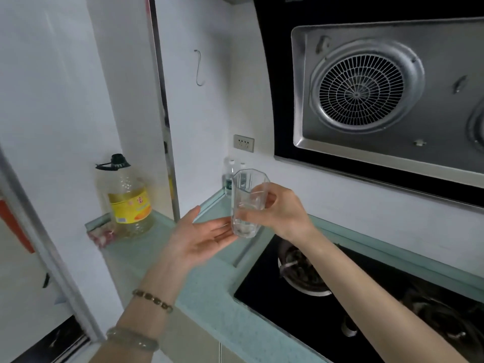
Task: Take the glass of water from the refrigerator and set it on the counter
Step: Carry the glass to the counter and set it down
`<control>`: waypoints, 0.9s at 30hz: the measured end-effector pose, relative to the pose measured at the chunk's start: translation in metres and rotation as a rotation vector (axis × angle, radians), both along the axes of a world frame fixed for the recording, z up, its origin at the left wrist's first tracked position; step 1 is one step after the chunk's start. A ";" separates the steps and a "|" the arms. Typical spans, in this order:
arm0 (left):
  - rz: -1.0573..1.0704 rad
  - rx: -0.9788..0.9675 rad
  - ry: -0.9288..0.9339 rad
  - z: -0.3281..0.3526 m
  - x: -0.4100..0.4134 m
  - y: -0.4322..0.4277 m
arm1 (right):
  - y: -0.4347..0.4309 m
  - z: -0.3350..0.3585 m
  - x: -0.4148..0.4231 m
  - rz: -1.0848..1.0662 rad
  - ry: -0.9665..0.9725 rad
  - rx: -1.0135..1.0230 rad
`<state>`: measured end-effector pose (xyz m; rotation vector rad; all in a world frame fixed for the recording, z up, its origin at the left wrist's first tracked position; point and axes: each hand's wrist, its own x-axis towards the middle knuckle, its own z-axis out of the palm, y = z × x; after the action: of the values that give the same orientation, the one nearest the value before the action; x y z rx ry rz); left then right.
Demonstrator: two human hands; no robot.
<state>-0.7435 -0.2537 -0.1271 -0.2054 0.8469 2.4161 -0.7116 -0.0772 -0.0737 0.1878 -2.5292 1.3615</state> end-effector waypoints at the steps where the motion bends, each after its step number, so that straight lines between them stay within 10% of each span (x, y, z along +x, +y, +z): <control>1: 0.003 0.006 -0.007 -0.005 -0.015 0.001 | 0.001 -0.004 -0.014 -0.003 -0.009 0.005; 27: -0.090 -0.299 -0.305 -0.175 -0.383 0.020 | 0.009 -0.210 -0.372 -0.068 -0.327 -0.061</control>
<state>-1.1267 -0.2334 -0.3019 -0.6192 1.0431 2.0946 -1.0834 -0.0682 -0.2834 -0.1446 -2.7173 1.5480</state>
